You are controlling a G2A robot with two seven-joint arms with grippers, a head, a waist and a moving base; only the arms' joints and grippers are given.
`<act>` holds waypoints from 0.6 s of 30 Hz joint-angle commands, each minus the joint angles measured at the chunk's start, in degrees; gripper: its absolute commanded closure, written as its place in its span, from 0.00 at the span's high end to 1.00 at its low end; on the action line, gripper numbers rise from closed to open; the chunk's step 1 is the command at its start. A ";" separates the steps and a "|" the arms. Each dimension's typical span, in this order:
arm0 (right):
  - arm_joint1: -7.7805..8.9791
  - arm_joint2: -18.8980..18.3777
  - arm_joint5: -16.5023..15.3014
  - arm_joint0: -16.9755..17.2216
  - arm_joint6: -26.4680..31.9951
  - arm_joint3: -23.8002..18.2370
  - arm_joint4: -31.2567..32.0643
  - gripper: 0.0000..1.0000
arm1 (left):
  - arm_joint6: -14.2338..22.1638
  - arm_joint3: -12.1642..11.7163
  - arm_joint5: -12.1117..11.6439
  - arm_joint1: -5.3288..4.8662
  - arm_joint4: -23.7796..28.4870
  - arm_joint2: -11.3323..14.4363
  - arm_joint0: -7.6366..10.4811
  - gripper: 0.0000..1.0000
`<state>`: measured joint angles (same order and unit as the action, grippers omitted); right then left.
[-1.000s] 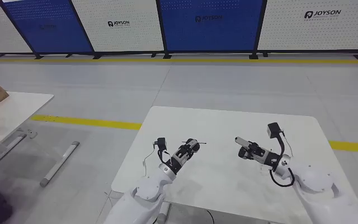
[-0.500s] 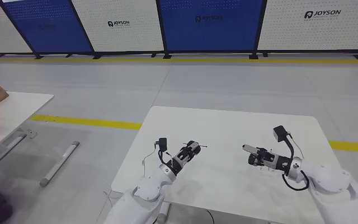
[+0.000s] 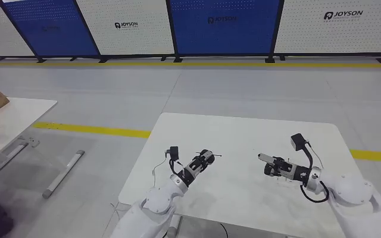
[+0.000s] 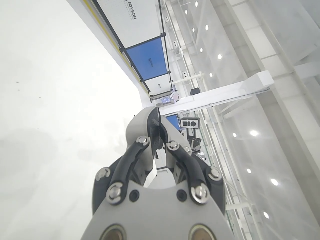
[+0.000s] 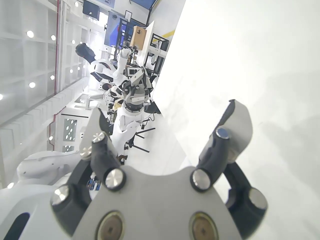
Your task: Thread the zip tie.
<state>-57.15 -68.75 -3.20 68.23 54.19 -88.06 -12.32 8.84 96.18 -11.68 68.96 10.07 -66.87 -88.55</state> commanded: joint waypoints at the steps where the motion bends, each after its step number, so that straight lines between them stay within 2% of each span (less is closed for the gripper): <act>1: 0.00 0.00 0.00 0.00 0.00 0.00 0.00 1.00 | 1.12 1.72 -1.06 -0.20 0.17 -0.60 -0.99 0.00; 6: 0.00 0.00 0.00 0.00 0.00 0.00 0.00 1.00 | 1.08 10.23 -3.81 -0.92 -1.34 -3.95 -5.28 0.00; 12: 0.00 0.00 0.00 0.00 0.00 0.00 0.00 1.00 | 1.07 19.89 -5.01 -1.30 1.03 -6.67 -9.00 0.00; 15: 0.00 0.00 0.00 0.00 0.00 0.00 0.00 1.00 | 1.11 23.66 -5.70 -1.41 2.40 -7.73 -10.45 0.00; 18: 0.00 0.00 0.00 0.00 0.00 0.00 0.00 1.00 | 1.16 25.97 -6.03 -1.46 3.84 -8.42 -11.36 0.00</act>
<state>-57.15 -68.75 -3.20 68.23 54.19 -88.06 -12.32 9.98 121.47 -17.64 67.51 13.45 -75.08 -99.62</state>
